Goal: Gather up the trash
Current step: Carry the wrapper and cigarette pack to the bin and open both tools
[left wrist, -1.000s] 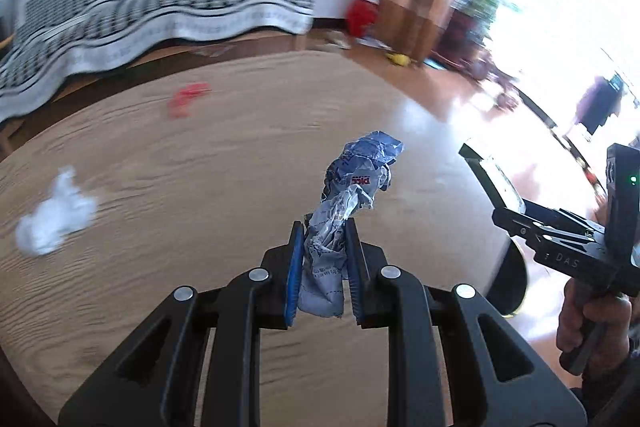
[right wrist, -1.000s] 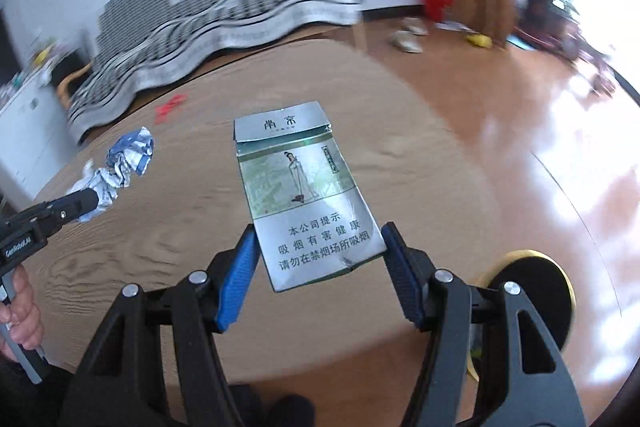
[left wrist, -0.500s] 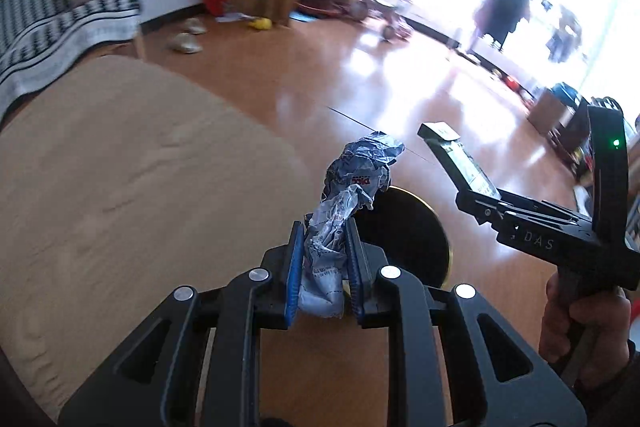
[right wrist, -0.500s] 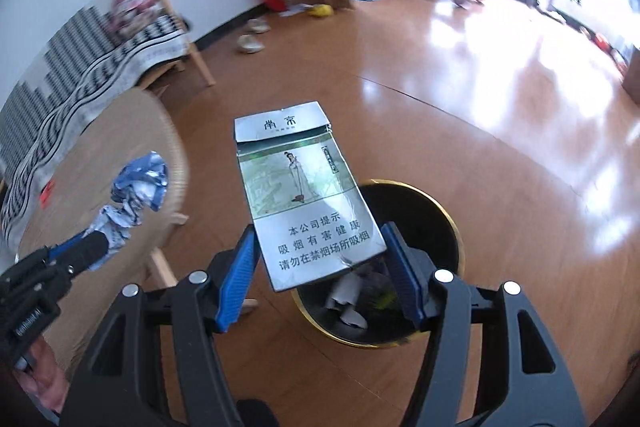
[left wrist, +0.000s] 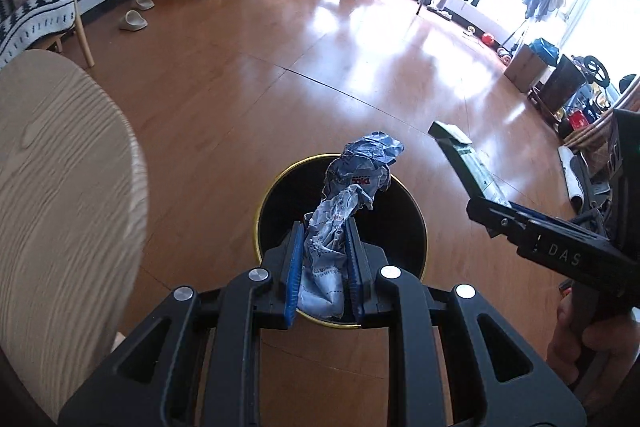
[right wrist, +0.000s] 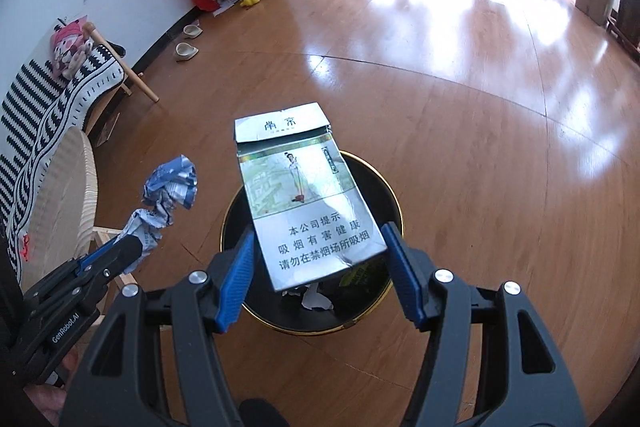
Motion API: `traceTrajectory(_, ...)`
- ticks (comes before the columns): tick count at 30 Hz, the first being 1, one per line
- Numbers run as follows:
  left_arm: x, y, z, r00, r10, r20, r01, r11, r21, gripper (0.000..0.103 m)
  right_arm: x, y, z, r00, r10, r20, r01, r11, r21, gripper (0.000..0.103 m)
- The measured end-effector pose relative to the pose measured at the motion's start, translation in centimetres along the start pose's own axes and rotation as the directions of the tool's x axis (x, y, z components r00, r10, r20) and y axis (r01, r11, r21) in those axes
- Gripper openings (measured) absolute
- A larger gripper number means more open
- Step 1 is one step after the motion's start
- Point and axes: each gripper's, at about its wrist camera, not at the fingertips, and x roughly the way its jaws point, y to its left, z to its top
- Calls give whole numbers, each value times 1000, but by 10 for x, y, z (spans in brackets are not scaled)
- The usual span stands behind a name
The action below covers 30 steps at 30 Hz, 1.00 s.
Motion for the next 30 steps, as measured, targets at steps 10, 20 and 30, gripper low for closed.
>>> traceTrajectory(10, 8, -4, 9, 1000, -15, 22, 15, 1000, -9, 72, 3, -9, 2, 1000, 3, -1, -3, 1000, 19, 61)
traceTrajectory(20, 4, -5, 9, 1000, -24, 18, 25, 1000, -19, 72, 3, -6, 1, 999, 30, 14, -30, 999, 21, 62)
traceTrajectory(30, -6, 2, 11, 999, -16, 30, 17, 999, -27, 73, 3, -5, 3, 997, 65, 35, -66, 997, 41, 89)
